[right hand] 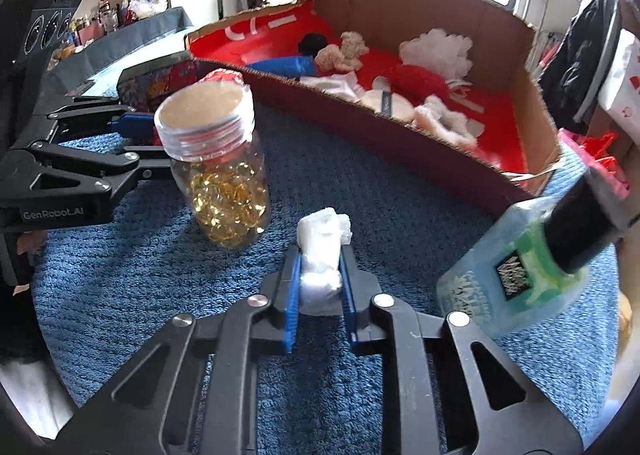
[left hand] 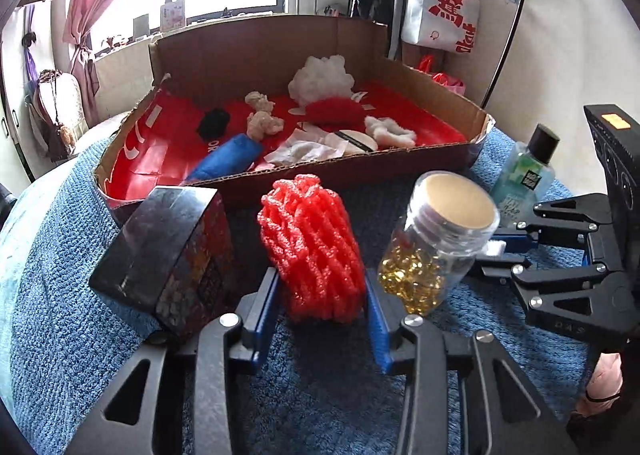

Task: Organize soft objects
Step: 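Grasp the red mesh net with the left tool while the right tool grasps the white rolled cloth, then carry the red mesh net and white rolled cloth over the box with both tools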

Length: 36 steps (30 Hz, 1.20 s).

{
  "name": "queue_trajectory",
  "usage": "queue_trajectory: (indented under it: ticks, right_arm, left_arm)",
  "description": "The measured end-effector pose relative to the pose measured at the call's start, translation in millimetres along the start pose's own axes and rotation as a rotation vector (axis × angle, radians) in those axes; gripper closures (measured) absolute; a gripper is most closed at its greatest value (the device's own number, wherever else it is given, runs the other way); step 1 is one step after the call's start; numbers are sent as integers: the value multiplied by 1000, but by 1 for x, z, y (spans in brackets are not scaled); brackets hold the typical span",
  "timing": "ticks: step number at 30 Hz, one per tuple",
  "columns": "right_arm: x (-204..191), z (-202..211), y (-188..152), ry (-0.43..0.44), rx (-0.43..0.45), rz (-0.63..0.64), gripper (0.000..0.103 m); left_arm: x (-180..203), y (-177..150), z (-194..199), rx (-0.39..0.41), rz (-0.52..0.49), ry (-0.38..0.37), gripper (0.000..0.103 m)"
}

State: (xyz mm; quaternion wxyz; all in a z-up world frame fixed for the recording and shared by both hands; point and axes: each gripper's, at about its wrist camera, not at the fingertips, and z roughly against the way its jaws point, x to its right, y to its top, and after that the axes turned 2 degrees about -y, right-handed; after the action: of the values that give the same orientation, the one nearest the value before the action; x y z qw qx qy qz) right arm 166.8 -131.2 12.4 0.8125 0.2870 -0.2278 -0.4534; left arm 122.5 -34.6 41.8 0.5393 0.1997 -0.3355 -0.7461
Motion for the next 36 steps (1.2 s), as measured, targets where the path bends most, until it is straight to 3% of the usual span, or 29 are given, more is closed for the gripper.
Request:
queue_trajectory:
  ticks: [13,36]
  right_arm:
    - [-6,42,-14,1,83,-123,87]
    - [-22,51,-27,-1,83,-147,87]
  left_arm:
    - [12,-14,35,53,-29,-51,62]
    - [12,-32,51,54,-41,-79,62]
